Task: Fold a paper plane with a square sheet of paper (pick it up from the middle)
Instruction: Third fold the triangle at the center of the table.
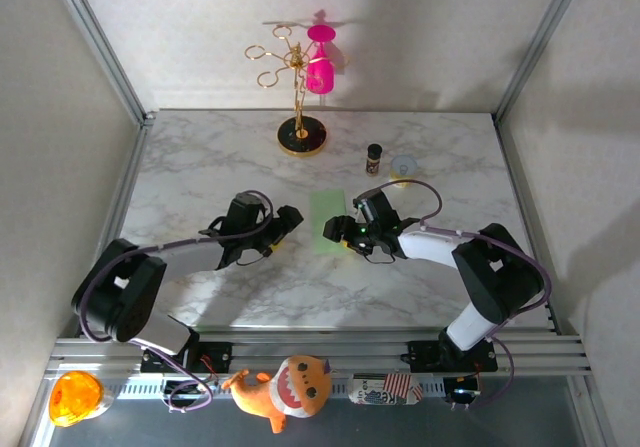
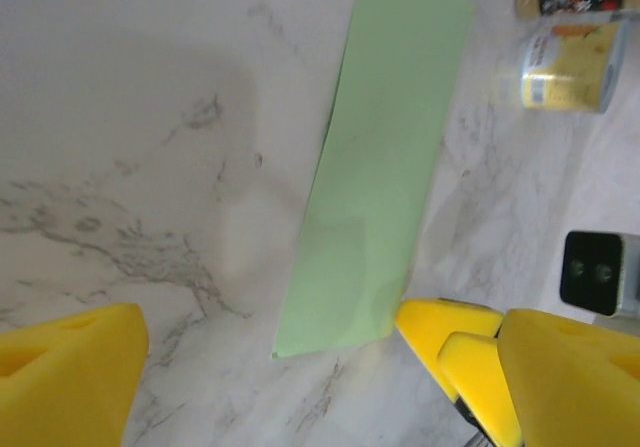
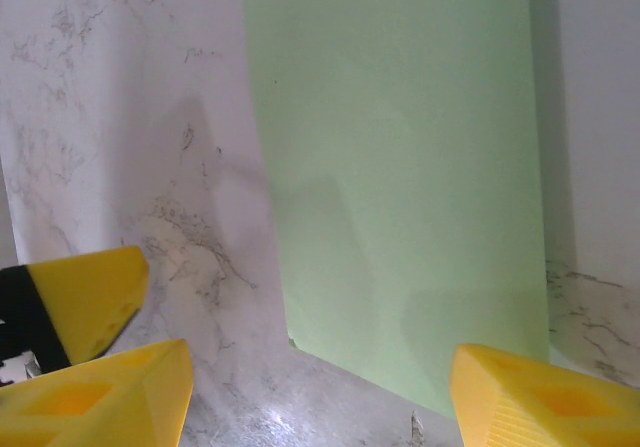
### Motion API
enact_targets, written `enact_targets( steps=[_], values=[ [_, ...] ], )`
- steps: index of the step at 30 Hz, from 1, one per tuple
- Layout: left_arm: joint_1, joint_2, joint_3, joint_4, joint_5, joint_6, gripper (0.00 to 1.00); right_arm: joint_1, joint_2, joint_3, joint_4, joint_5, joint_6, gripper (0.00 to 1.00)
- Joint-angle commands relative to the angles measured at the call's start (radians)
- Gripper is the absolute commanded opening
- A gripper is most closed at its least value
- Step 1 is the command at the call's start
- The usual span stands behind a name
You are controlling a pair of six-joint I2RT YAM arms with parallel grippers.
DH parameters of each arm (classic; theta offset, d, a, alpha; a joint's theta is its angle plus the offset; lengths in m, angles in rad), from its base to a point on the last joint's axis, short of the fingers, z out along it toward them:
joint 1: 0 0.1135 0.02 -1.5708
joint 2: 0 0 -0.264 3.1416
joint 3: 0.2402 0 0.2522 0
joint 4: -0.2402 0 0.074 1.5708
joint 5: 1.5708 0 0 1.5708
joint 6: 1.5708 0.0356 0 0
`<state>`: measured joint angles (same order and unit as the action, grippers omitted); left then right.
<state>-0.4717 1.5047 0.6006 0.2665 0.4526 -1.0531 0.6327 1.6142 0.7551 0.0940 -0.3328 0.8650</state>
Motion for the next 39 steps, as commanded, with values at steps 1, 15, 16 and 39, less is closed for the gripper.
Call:
enact_targets(
  steps=[1, 15, 16, 39],
  values=[
    [-0.028, 0.027, 0.012, 0.049, 0.042, -0.052, 0.86, 0.003, 0.01, 0.028, 0.007, 0.026, -0.006, 0.69],
    [-0.118, 0.114, 0.037, 0.128, 0.063, -0.117, 0.74, -0.014, 0.114, 0.133, -0.048, 0.094, -0.077, 0.69],
    [-0.124, 0.12, 0.04, 0.133, 0.064, -0.122, 0.73, -0.014, 0.121, 0.132, -0.051, 0.095, -0.077, 0.68],
    [-0.147, 0.223, 0.089, 0.145, 0.08, -0.127, 0.45, -0.025, 0.154, 0.09, -0.085, 0.104, -0.038, 0.63]
  ],
)
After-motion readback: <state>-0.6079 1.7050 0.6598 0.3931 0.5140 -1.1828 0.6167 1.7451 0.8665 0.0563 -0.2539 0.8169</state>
